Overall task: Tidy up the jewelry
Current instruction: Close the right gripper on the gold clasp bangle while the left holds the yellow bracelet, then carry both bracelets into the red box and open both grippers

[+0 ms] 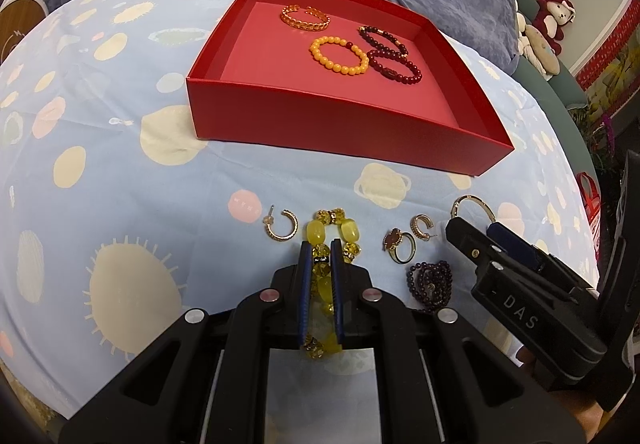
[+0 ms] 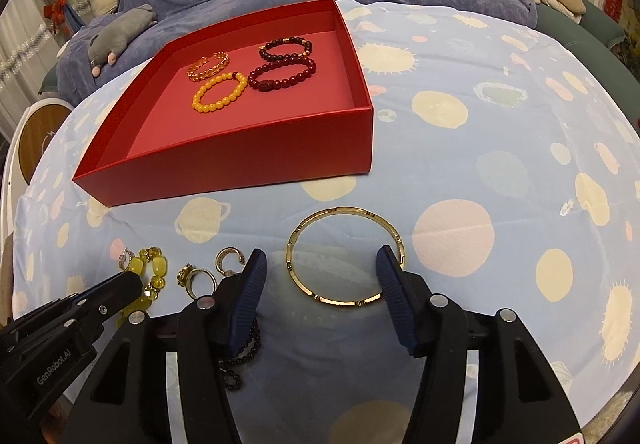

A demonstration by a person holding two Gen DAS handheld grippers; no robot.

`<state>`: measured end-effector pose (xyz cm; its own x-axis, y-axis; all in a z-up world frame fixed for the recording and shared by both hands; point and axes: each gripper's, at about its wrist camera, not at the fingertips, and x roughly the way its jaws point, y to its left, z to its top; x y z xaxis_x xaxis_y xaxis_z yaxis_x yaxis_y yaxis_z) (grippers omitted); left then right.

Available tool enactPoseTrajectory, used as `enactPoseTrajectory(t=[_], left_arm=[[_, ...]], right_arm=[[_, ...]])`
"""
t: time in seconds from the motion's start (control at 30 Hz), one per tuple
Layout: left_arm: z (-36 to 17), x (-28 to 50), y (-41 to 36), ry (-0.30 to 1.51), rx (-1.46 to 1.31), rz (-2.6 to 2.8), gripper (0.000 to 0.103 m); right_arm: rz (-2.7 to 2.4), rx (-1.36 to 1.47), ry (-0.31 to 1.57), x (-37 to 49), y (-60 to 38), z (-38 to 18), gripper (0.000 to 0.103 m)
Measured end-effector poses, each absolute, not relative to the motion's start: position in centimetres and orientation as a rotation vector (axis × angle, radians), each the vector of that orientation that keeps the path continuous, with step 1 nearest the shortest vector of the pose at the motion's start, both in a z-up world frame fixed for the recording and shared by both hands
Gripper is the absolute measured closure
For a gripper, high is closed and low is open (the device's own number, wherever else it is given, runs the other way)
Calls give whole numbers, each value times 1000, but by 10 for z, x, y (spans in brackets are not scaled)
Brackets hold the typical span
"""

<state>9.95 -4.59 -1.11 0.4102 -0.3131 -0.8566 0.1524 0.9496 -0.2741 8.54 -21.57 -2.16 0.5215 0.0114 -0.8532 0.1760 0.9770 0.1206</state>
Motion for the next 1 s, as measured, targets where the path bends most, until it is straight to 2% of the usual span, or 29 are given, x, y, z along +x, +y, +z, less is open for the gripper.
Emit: enactPoseTrajectory(t=[0.07,0.17,0.4,0.53,0.6,0.7,0.8,1.0], left_arm=[[-11,100,-46,1112,-162,-295,94],[-11,99,-45,1113,-163,-297,94],[-13,99,-47,1113,-173,-294,94],[-13,99,-47,1112,-173,-295,94],[-13,99,-47,1112,-173,-294,94],[-13,99,-46,1112,-172,-295,94],[-13,100,-46,1112,-172,-295,94],[-12,98,-46,1112,-177,-303,94]], right_arm=[[-114,195,1013,84,-217,-20,51],[-111,227,949,74,-224,-9,50],[-111,302,1008,77,-241,-21,47],[-104,268,1008,82,-231,-21,37],[-109,237,1004,83,-225,-23,36],[-123,166,1000,87,-217,-25,36],[-136,117,997,88,-214,-25,42],[-130,130,996,88,-216,-25,43]])
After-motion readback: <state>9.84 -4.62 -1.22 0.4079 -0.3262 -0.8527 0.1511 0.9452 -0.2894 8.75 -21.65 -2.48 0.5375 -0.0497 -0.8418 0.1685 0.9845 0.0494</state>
